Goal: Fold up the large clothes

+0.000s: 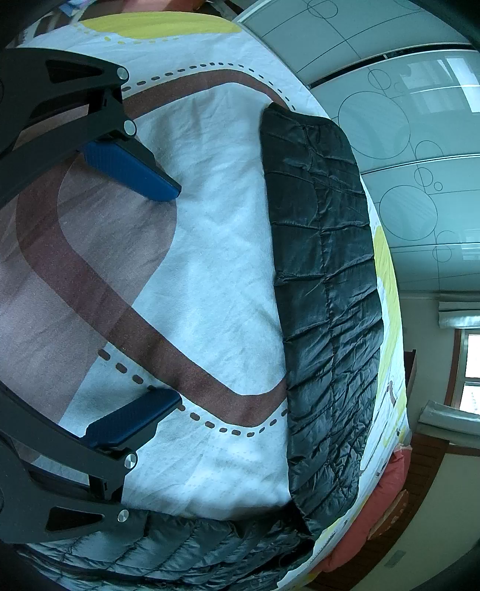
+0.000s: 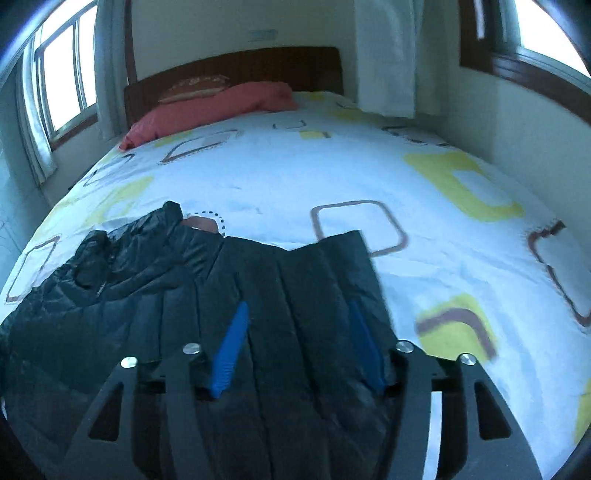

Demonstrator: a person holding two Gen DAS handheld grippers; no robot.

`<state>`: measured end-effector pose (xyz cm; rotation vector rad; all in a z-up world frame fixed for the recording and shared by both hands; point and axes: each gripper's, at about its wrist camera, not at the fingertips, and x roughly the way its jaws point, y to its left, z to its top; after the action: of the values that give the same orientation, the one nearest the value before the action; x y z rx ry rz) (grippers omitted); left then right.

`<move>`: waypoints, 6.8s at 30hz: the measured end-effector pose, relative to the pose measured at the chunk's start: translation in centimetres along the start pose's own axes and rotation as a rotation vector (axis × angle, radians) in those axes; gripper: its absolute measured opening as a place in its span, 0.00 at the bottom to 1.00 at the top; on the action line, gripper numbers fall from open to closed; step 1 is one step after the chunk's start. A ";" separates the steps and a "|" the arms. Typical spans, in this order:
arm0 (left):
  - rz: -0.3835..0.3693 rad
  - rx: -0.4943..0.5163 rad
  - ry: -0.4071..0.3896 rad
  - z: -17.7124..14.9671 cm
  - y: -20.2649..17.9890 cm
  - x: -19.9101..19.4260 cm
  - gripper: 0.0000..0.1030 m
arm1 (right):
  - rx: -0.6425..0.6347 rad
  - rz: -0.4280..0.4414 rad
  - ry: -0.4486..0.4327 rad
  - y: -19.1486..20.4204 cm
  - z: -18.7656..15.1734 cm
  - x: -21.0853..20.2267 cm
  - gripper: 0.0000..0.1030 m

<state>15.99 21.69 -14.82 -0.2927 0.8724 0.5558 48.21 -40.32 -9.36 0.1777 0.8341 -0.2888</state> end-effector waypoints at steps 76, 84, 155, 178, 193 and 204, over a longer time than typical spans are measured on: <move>-0.654 0.220 -0.228 11.8 -31.5 -8.3 0.06 | -0.084 0.005 -0.022 4.3 -7.1 -1.3 0.63; -0.634 0.420 -0.135 5.9 -41.0 -5.4 0.06 | -0.083 0.007 -0.022 4.3 -7.2 -1.3 0.63; -0.360 0.324 0.009 13.5 -26.9 5.1 0.71 | -0.068 0.024 0.010 1.8 -6.8 -1.9 0.21; -0.367 0.455 -0.030 10.7 -32.0 2.5 0.63 | -0.115 0.156 0.034 10.1 -8.2 -2.8 0.47; -0.400 0.500 -0.012 13.8 -36.9 3.2 0.62 | -0.103 0.123 0.046 13.0 -3.2 0.2 0.50; -0.379 0.465 -0.020 16.1 -38.4 6.1 0.65 | -0.165 0.149 0.000 16.6 -3.4 2.5 0.51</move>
<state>51.35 -0.39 -8.99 -0.0240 0.8736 -0.0028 52.74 -24.14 -12.71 0.0849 0.8361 -0.0800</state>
